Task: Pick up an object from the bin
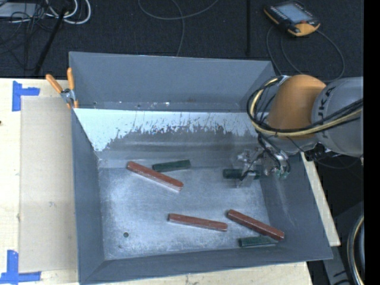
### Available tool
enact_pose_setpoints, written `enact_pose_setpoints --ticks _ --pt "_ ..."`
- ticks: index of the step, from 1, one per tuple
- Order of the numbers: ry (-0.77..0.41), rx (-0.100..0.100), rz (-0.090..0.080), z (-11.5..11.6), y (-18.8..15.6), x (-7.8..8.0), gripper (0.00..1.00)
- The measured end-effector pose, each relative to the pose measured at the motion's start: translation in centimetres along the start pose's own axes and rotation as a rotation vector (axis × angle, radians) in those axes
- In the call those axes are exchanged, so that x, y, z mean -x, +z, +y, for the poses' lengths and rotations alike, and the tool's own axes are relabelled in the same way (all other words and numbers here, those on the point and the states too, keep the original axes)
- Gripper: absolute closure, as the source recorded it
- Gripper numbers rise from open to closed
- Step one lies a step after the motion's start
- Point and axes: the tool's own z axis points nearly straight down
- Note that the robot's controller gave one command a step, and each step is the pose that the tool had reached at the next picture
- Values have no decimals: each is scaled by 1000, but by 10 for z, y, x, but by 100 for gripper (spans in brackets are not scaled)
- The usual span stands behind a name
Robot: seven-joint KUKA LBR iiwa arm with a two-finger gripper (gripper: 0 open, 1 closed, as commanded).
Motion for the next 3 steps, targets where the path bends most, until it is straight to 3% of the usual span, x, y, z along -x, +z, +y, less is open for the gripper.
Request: enact_pose_setpoints --ticks 3 --pt "0 0 -1 0 -45 0 100"
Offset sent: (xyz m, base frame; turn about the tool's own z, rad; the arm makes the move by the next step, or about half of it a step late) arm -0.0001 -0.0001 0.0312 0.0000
